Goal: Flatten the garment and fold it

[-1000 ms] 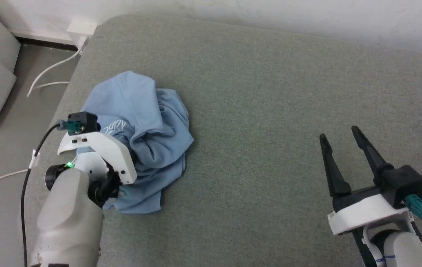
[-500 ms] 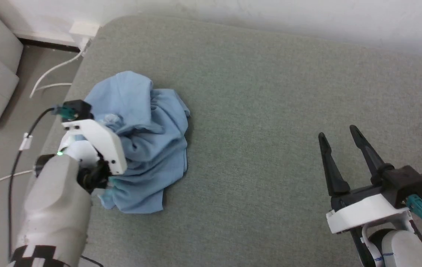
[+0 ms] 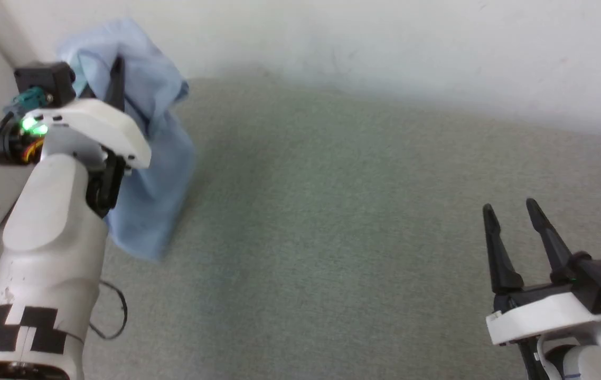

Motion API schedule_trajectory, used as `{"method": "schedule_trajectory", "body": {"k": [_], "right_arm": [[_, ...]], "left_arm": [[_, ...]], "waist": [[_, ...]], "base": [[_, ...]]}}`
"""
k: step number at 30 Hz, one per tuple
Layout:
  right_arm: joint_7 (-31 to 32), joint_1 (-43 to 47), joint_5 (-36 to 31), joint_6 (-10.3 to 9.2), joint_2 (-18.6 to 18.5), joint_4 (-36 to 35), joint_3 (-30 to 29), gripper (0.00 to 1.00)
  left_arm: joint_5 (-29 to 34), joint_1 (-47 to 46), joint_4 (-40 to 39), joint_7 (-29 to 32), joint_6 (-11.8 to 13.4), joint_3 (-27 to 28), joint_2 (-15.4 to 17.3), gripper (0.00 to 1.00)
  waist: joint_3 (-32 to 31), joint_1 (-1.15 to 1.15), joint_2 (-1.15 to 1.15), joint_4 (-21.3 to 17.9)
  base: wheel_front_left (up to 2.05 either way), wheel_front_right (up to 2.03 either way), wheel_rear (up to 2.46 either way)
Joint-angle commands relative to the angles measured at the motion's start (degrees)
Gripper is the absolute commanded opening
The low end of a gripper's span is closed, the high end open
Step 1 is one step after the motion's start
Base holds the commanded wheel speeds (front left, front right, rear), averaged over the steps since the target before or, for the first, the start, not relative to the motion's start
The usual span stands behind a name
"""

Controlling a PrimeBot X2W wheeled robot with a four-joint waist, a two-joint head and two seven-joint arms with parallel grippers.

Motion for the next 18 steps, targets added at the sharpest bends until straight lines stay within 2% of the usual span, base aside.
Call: {"method": "schedule_trajectory", "body": {"k": [1, 9, 14, 18], "right_arm": [[-0.44, 0.66, 0.45, -0.11, 0.1, 0.05, -0.4, 1.0], [0.35, 2.99, 0.43, -0.11, 0.1, -0.43, -2.86, 1.0], [1.77, 4.42, -0.29, -0.11, 0.1, -1.73, -4.21, 1.0], [2.46, 4.64, 0.04, -0.11, 0.1, -2.96, -5.11, 1.0]], "left_arm": [[0.29, -1.85, -0.35, -1.38, 0.43, -0.6, -0.22, 0.0], [1.22, 1.18, -11.54, -5.84, 2.04, -2.52, -5.15, 0.0], [0.73, 5.18, -18.61, -6.36, 1.66, -5.3, -10.03, 0.0], [-0.55, 9.54, -21.54, -6.47, 1.48, -8.34, -12.56, 0.0]], "waist": [[-2.36, 0.01, 0.0, -2.49], [-4.54, 0.01, 0.0, -10.51], [-3.94, 0.01, 0.0, -14.8], [-2.39, 0.01, 0.0, -17.36]], "base": [[0.0, 0.0, 0.0], [0.0, 0.0, 0.0], [0.0, 0.0, 0.0], [0.0, 0.0, 0.0]]}}
